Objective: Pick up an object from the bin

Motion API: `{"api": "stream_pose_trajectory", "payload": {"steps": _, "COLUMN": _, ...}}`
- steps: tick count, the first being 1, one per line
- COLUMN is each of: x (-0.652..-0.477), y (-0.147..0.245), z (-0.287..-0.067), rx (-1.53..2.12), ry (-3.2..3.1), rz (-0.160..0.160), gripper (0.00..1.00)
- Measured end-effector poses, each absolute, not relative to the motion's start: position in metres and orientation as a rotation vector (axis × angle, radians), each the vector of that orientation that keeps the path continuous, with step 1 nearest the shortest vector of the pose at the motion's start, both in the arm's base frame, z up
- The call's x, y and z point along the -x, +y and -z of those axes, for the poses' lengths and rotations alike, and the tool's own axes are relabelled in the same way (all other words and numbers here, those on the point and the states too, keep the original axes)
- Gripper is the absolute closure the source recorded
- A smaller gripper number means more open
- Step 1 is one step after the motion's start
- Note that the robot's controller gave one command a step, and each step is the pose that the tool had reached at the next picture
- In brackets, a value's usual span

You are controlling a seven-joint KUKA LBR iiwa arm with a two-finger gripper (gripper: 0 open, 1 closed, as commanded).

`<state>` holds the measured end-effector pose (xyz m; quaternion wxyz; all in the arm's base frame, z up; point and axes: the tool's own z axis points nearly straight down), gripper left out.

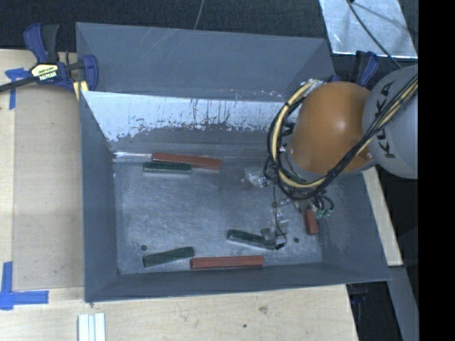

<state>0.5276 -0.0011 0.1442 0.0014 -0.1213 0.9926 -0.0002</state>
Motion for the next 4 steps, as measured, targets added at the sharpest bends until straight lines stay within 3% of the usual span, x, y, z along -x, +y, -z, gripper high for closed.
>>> {"api": "stream_pose_trajectory", "payload": {"steps": 1, "x": -0.517, "y": -0.006, "z": -0.119, "rx": 0.249, "ry": 3.118, "rz": 0.001, "gripper": 0.00}}
{"api": "stream_pose_trajectory", "payload": {"steps": 2, "x": -0.490, "y": -0.019, "z": -0.075, "rx": 0.335, "ry": 3.097, "rz": 0.004, "gripper": 0.00}}
{"api": "stream_pose_trajectory", "payload": {"steps": 3, "x": -0.502, "y": -0.001, "z": -0.082, "rx": 0.022, "ry": 3.138, "rz": 0.000, "gripper": 1.00}}
{"api": "stream_pose_trajectory", "payload": {"steps": 4, "x": -0.502, "y": -0.001, "z": -0.082, "rx": 0.023, "ry": 3.138, "rz": 0.000, "gripper": 1.00}}
